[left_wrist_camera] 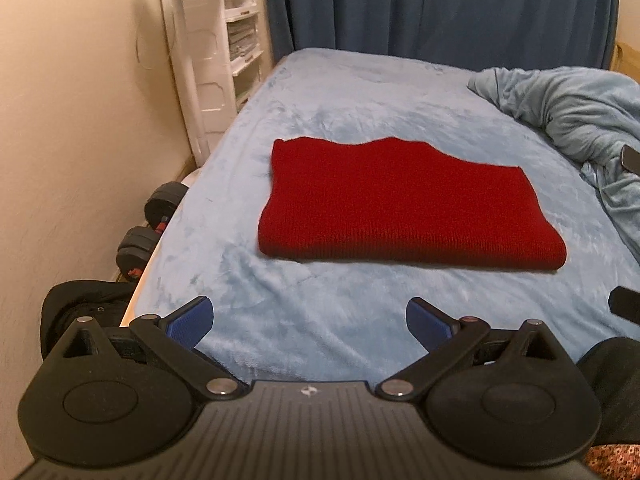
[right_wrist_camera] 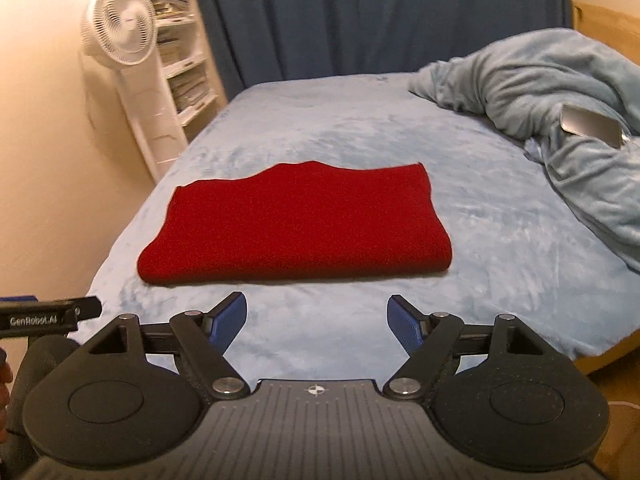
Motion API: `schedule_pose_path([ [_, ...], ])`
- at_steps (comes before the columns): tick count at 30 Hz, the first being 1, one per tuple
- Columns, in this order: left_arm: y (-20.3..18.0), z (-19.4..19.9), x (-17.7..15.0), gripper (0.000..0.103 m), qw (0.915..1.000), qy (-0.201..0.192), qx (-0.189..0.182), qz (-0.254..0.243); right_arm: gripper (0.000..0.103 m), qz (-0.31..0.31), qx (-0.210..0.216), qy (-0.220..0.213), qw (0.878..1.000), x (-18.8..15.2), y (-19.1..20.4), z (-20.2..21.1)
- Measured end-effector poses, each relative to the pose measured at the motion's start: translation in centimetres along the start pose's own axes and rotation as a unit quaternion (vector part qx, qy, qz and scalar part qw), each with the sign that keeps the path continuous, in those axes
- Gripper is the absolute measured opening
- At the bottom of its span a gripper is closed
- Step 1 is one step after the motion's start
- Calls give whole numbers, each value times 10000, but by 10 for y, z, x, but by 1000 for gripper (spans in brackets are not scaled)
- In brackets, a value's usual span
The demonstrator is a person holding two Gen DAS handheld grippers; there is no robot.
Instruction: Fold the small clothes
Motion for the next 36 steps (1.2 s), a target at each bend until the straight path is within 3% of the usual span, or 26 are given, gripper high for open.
schedule_pose_path([
  [8, 0, 6, 3, 103, 9999, -98, 70, -90, 79, 6, 39, -33, 10000, 1, 2, 1],
  [26, -12, -11, 7, 103, 9988, 206, 274, -352, 79, -165, -37, 161, 9997, -1, -2, -14],
  [36, -31, -17, 4, 103, 9974, 330, 135, -625, 79, -234, -121, 263, 9993, -3, -4, -21],
])
Point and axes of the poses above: each gripper's, at about its wrist camera, not at the fingertips, and z roughly against the way its jaws point, y to its left, x to its top, the point moved 5 cm from there along -z, roughly the way its jaws point, and after that the axes turned 6 degrees about -y, right-handed, at the moved point
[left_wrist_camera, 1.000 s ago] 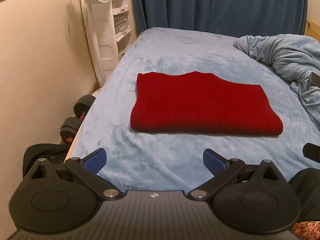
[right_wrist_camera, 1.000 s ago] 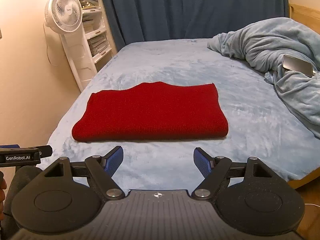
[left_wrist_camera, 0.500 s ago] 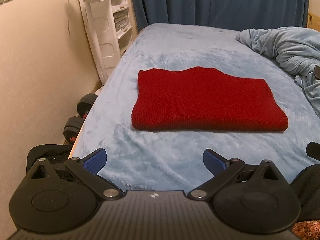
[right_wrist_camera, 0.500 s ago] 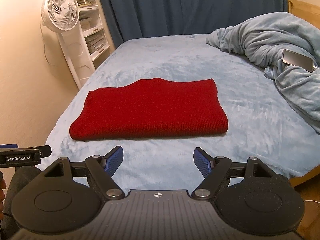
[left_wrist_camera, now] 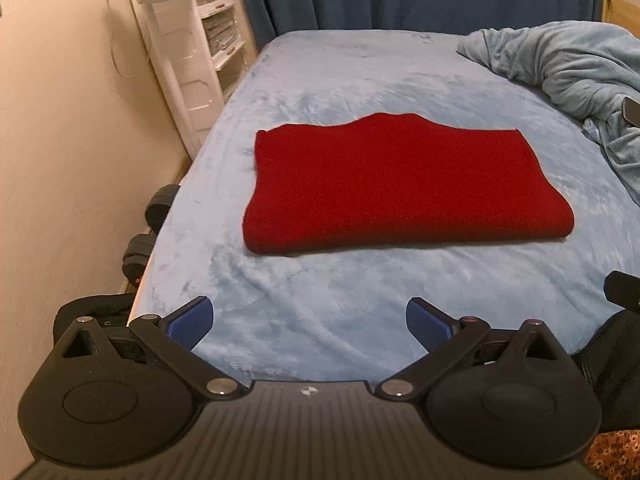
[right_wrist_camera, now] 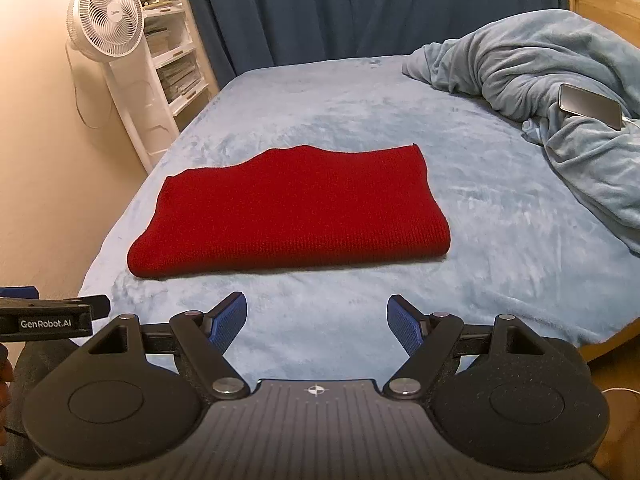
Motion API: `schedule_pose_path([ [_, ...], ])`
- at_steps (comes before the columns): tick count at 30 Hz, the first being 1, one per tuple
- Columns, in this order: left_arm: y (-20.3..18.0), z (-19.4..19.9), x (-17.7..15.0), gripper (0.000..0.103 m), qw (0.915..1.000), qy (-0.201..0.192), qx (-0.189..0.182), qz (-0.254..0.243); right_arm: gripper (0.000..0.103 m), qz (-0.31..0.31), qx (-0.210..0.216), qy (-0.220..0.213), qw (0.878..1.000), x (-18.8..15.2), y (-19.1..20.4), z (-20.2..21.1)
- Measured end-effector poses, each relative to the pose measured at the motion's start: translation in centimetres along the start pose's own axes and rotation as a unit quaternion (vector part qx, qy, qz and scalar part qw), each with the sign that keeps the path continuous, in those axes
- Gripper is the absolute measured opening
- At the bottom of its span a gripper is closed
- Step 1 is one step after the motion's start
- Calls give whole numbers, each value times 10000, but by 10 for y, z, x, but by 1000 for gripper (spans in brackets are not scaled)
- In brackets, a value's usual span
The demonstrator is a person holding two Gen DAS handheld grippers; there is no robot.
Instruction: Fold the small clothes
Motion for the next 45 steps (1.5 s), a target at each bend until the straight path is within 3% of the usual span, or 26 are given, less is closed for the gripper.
schedule_pose_path([
  [29, -11, -67, 12, 103, 9981, 599, -84, 91, 79, -180, -273, 631, 9975, -4, -13, -64],
  [32, -9, -80, 16, 103, 9981, 611, -61, 106, 79, -525, -135, 616, 9966, 0, -24, -80],
  [33, -6, -85, 19, 103, 9980, 605, -57, 145, 80, -892, -30, 629, 9940, 3, -33, -90],
  [36, 10, -107, 26, 103, 9973, 575, 33, 467, 83, -2185, 189, 756, 9727, 6, -65, -125],
  [41, 57, -144, 34, 103, 9931, 403, 610, 912, 83, -4013, -10, 716, 9132, 0, -124, -193],
  [45, 95, -174, 35, 103, 9864, 492, 1050, 1162, 83, -4984, -347, 568, 8644, -6, -163, -240],
])
Point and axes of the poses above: each gripper's, at about its wrist camera, not at the fingertips, and z roughly against the way its jaws point, y to its left, x to its top, the point moved 5 cm from there along -z, roughly the way its jaws point, and after that the axes turned 6 degrees about -y, right-handed, at the moved point
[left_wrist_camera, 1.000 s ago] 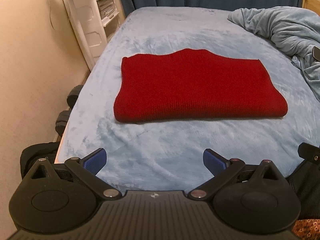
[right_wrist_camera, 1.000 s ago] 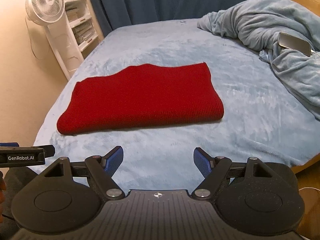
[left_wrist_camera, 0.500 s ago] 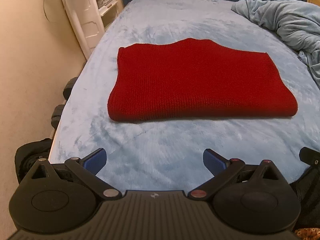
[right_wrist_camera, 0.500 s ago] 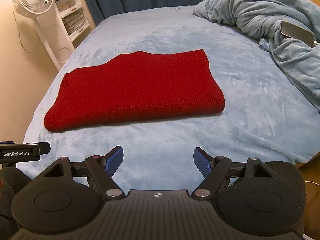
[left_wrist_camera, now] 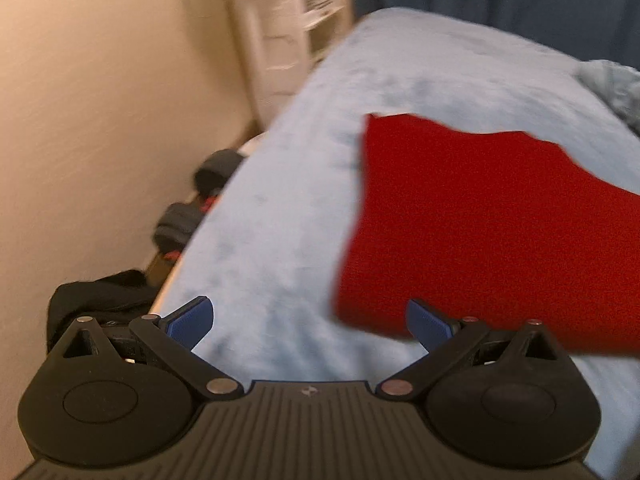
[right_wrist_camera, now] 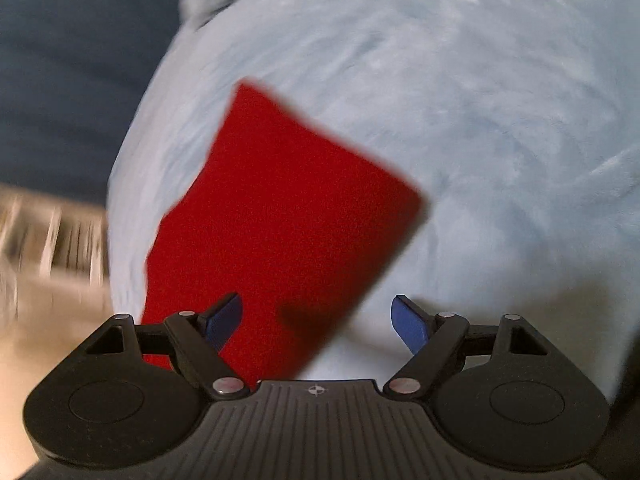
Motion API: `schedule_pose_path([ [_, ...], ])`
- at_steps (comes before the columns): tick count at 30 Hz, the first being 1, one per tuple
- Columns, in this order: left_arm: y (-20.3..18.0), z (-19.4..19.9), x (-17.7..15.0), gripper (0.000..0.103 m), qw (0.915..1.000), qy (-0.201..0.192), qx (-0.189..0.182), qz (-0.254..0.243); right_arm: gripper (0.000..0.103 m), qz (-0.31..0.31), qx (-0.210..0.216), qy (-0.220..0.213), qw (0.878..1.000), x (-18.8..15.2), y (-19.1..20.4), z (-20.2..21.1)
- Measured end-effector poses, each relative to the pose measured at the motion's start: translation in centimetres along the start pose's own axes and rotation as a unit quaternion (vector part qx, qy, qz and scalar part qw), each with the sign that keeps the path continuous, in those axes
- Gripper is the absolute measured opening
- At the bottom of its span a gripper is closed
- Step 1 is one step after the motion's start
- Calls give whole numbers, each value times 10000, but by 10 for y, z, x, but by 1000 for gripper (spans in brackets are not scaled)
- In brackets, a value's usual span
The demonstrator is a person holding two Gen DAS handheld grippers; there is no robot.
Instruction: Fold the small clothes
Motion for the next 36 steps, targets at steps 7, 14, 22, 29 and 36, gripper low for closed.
schedule_pose_path([
  [7, 37, -56, -15, 103, 9971, 486, 526, 274, 17, 410, 400, -229, 9981, 9, 20, -5],
  [14, 43, -74, -37, 103, 9968, 557, 446, 357, 16, 1283, -715, -153, 9890, 7, 35, -25],
  [22, 62, -78, -36, 103, 9926, 610, 68, 1045, 15, 4573, -838, -1446, 8734, -57, 191, 13],
  [29, 81, -77, -35, 103, 9839, 626, -241, 1659, 15, 7844, 788, -1536, 5958, -285, 265, 18],
  [36, 85, -73, -33, 103, 9798, 608, -385, 1864, 18, 8858, 1028, -300, 4515, -398, 171, -14],
])
Point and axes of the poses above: each gripper's, at about its wrist camera, not at the fingertips, and z roughly against the way its jaws point, y to its left, x to its top, the point moved 5 cm from there along -z, roughly the way its jaws point, and after that the axes turned 6 degrees about -y, right-handed, at the moved point
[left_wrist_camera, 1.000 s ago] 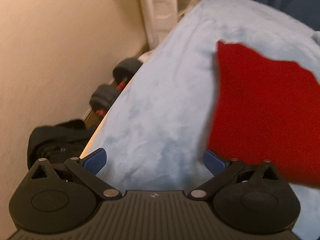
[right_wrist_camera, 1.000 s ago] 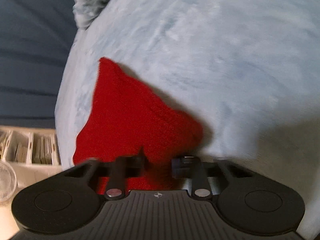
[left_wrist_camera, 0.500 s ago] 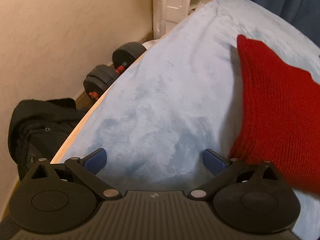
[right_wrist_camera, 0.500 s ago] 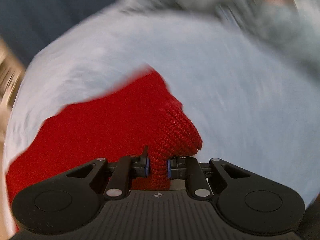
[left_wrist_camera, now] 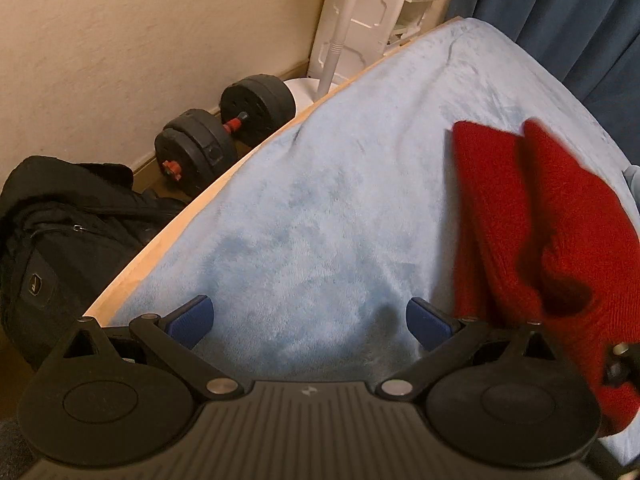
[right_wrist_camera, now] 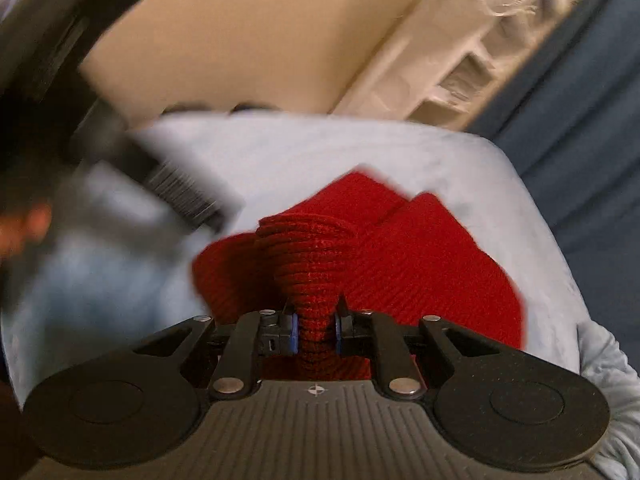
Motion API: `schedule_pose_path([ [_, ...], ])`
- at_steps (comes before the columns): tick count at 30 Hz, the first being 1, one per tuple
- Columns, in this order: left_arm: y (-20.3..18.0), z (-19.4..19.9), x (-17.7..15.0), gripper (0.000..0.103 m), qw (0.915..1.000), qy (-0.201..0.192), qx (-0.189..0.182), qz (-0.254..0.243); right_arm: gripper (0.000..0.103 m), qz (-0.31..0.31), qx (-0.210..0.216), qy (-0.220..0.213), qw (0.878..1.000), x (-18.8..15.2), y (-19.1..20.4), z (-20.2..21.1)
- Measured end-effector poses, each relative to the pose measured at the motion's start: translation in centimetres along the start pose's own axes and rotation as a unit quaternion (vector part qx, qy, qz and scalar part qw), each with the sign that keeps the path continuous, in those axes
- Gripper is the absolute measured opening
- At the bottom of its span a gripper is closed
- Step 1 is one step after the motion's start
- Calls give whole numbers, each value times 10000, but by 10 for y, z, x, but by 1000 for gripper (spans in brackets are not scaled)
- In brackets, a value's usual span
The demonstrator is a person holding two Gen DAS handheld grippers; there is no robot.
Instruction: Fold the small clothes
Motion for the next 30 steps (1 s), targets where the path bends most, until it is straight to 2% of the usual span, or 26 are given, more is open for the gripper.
schedule_pose_path([
  [3, 1, 1, 0, 103, 10000, 11, -19, 24, 19, -363, 137, -41, 9992, 0, -11, 3],
  [6, 1, 0, -1, 103, 10000, 4, -29, 33, 19, -355, 369, -254, 9984, 3, -14, 18],
  [8, 1, 1, 0, 103, 10000, -19, -36, 49, 20, -293, 354, -293, 9985, 1, -12, 20],
  [9, 1, 0, 0, 103, 10000, -25, -31, 50, 29, -332, 438, -268, 9981, -1, -9, 21],
  [10, 1, 0, 0, 103, 10000, -28, -27, 44, 43, -439, 583, -229, 9971, -1, -7, 24],
  [11, 1, 1, -1, 103, 10000, -32, -28, 29, 48, -587, 832, -225, 9946, 1, -3, 26],
  [12, 1, 0, -1, 103, 10000, -38, -31, 16, 56, -680, 953, -281, 9927, 3, 0, 28],
  [13, 1, 1, -1, 103, 10000, -47, -30, 11, 60, -708, 979, -354, 9920, 4, 2, 33],
  [15, 0, 2, 0, 103, 10000, -69, -47, -5, 59, -824, 1023, -394, 9906, 5, 0, 41],
  [18, -1, 5, 2, 103, 9999, -124, -79, -50, 51, -1567, 1169, -447, 9797, 4, -19, 58],
  [19, -1, 6, 2, 103, 9998, -142, -87, -62, 50, -1812, 1021, -499, 9768, 3, -30, 64],
  [22, -4, 14, 4, 103, 9996, -206, -133, -114, 50, -2389, 220, -663, 9685, -4, -59, 79],
  [24, -8, 23, 7, 103, 9993, -282, -216, -121, 50, -2580, -324, -553, 9640, -12, -76, 77],
  [27, -17, 42, 14, 103, 9979, -518, -375, -138, 50, -2721, -552, -137, 9606, -21, -84, 57],
  [30, -33, 57, 17, 103, 9946, -796, -554, -363, 51, -2564, -315, 205, 9658, -28, -66, 36],
])
Point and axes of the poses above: each gripper's, at about its wrist camera, not at the fingertips, and z roughly against the way its jaws point, y to its left, x to its top, the point moved 5 cm from there along -z, roughly the way its jaws point, and after that the axes turned 6 degrees about -y, right-handed, at the moved point
